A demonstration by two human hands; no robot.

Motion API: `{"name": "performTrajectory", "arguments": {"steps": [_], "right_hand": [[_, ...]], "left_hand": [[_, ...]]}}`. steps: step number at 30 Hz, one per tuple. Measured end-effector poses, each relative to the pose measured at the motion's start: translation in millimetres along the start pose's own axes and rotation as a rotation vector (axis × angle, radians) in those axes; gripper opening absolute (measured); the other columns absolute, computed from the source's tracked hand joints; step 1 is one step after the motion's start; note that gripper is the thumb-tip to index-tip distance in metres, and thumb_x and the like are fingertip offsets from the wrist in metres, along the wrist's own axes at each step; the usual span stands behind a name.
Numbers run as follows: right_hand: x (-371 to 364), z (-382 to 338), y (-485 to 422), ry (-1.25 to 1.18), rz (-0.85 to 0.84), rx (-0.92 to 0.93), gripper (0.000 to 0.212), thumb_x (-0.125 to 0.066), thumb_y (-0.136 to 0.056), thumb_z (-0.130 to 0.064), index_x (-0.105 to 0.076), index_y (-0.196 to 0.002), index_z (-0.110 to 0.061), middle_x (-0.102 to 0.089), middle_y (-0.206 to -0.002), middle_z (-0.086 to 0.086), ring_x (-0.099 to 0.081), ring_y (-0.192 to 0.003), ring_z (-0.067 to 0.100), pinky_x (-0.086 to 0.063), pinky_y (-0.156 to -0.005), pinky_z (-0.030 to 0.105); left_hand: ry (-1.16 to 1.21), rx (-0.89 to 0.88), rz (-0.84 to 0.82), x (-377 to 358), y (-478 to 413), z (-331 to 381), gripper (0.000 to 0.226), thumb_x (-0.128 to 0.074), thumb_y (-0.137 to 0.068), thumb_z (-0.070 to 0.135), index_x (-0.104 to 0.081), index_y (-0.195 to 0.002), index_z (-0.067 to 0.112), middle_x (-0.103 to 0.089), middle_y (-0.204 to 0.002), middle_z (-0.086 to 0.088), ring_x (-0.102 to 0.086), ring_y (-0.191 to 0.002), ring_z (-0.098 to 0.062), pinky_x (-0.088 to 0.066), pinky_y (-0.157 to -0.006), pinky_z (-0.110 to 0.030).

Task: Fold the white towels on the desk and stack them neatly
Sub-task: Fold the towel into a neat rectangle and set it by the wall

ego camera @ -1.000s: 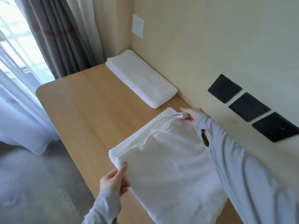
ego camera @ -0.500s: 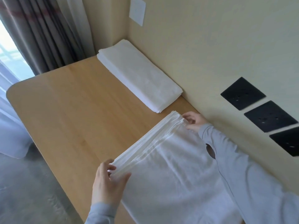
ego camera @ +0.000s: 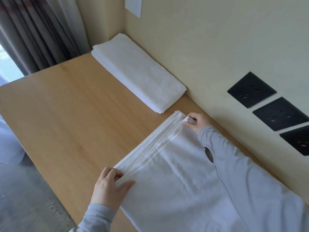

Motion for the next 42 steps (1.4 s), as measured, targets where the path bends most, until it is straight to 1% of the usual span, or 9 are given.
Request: {"name": "performTrajectory", "arguments": {"steps": [3, 8, 14, 18, 21, 26, 33, 39, 42], "right_hand": [[8, -6, -2, 0.032, 0.088, 0.043, 0.010, -0.061, -0.087, -0.012, -0.053, -0.082, -0.014, -0.050, -0.065, -0.011, -0.046, -0.061, 0.006, -0.035, -0.054, 0.011], [-8, -5, -5, 0.124, 0.108, 0.053, 0.007, -0.058, -0.090, -0.018, -0.055, -0.088, -0.013, -0.056, -0.075, -0.001, -0.051, -0.067, 0.017, -0.039, -0.061, 0.027], [-18, -1, -7, 0.005, 0.183, 0.111, 0.008, -0.060, -0.089, -0.017, -0.059, -0.090, -0.009, -0.057, -0.080, 0.000, -0.049, -0.066, 0.009, -0.034, -0.055, 0.004], [-28, -2, -18, 0.063, 0.103, 0.052, 0.011, -0.059, -0.090, -0.016, -0.057, -0.091, -0.006, -0.058, -0.079, 0.000, -0.050, -0.065, 0.010, -0.035, -0.052, 0.007], [-30, -5, -18, 0.113, 0.117, 0.025, 0.011, -0.058, -0.090, -0.018, -0.056, -0.092, -0.007, -0.061, -0.082, 0.004, -0.053, -0.070, 0.017, -0.038, -0.055, 0.022], [-12, -11, -6, 0.002, 0.231, 0.099, 0.006, -0.058, -0.090, -0.015, -0.055, -0.085, -0.014, -0.057, -0.073, -0.003, -0.052, -0.064, 0.012, -0.040, -0.054, 0.019], [-10, -17, -17, -0.004, 0.260, 0.106, 0.006, -0.055, -0.091, -0.013, -0.054, -0.090, -0.007, -0.054, -0.078, -0.002, -0.050, -0.071, 0.015, -0.038, -0.060, 0.011], [-24, -11, -29, 0.118, 0.252, -0.004, 0.009, -0.050, -0.094, -0.017, -0.050, -0.095, -0.008, -0.046, -0.072, -0.004, -0.043, -0.061, 0.012, -0.033, -0.050, 0.016], [-26, -13, -29, 0.201, 0.250, -0.039, 0.011, -0.047, -0.096, -0.022, -0.048, -0.097, -0.011, -0.048, -0.076, -0.001, -0.046, -0.064, 0.018, -0.029, -0.051, 0.025]], "left_hand": [[0.014, -0.071, -0.015, 5, -1, -4, 0.037, -0.085, -0.060, 0.006, -0.051, -0.059, 0.021, -0.059, -0.078, 0.002, -0.053, -0.070, -0.008, -0.037, -0.064, -0.010], [0.056, -0.152, -0.034, 11, 0, -16, 0.033, -0.080, -0.063, -0.006, -0.050, -0.055, 0.006, -0.063, -0.076, 0.002, -0.055, -0.072, 0.001, -0.043, -0.063, -0.010], [0.107, -0.114, -0.069, 17, -3, -26, 0.043, -0.072, -0.070, -0.011, -0.044, -0.051, 0.016, -0.069, -0.079, 0.009, -0.061, -0.076, 0.001, -0.043, -0.064, -0.006], [0.116, -0.070, -0.101, 19, -8, -26, 0.040, -0.070, -0.071, -0.010, -0.045, -0.057, 0.018, -0.071, -0.077, 0.004, -0.059, -0.068, 0.005, -0.040, -0.059, -0.005], [0.114, -0.031, -0.117, 19, -8, -26, 0.037, -0.075, -0.069, -0.003, -0.048, -0.053, 0.018, -0.072, -0.075, 0.007, -0.059, -0.064, 0.001, -0.042, -0.058, -0.007], [0.073, 0.041, -0.179, 18, -13, -22, 0.024, -0.082, -0.061, 0.019, -0.060, -0.069, 0.023, -0.065, -0.065, 0.007, -0.056, -0.060, -0.009, -0.042, -0.057, -0.011], [0.469, 0.093, -0.230, 22, -24, -25, 0.041, -0.067, -0.063, 0.041, -0.055, -0.068, 0.002, -0.048, -0.061, -0.001, -0.041, -0.060, -0.013, -0.034, -0.055, -0.021], [0.309, 0.097, -0.133, 15, -31, -24, 0.008, -0.047, -0.075, 0.033, -0.050, -0.069, 0.030, -0.050, -0.065, 0.005, -0.041, -0.063, -0.014, -0.035, -0.062, -0.029], [0.237, 0.096, -0.100, 11, -30, -25, 0.024, -0.050, -0.090, 0.019, -0.047, -0.070, 0.032, -0.053, -0.068, 0.006, -0.043, -0.063, -0.013, -0.036, -0.058, -0.023]]}}
Point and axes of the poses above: each hand's wrist, its own y-axis away from the middle knuckle, its own x-axis out of the back of the hand, z = x × y, the point moved 4 cm from there along -y, towards the middle knuckle
